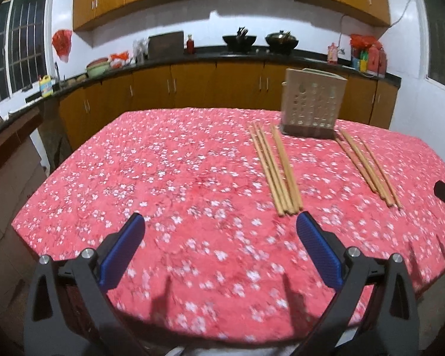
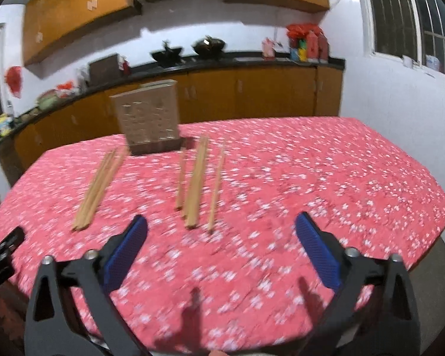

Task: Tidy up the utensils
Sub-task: 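Grasp a wooden chopstick with the left tool while the right tool grasps another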

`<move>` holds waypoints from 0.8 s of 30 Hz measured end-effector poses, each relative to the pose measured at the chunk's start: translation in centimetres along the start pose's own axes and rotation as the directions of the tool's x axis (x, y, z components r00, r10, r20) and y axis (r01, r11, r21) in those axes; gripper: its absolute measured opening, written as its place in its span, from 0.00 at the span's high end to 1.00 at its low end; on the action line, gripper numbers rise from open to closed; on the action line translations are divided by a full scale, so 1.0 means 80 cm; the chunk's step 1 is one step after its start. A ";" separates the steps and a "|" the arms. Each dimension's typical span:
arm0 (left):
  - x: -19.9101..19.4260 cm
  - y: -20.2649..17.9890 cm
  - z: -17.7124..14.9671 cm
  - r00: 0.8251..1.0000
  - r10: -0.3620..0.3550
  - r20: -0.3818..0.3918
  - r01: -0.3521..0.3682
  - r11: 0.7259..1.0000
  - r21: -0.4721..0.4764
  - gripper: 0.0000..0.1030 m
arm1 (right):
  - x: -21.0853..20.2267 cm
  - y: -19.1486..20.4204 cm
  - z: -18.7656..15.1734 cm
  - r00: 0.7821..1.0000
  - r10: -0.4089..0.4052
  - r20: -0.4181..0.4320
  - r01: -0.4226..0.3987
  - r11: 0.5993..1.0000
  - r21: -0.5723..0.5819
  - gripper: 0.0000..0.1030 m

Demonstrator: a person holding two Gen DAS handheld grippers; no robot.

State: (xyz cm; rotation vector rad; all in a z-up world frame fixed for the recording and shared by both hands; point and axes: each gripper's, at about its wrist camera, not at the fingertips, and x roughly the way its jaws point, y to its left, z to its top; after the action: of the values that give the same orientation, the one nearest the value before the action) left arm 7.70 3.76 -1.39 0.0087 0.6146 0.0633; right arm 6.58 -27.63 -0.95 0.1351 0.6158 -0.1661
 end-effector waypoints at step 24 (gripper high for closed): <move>0.152 -0.023 0.077 0.938 -0.197 -0.283 0.205 0.979 -0.003 0.70 | 0.185 0.006 0.045 0.962 0.039 -0.272 -0.037 0.999 0.014 0.93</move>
State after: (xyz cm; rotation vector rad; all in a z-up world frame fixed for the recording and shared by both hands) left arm 21.30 2.76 -3.41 -0.0383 0.8996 -0.1451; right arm 20.60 -29.50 -6.64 0.1797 0.8866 -0.1134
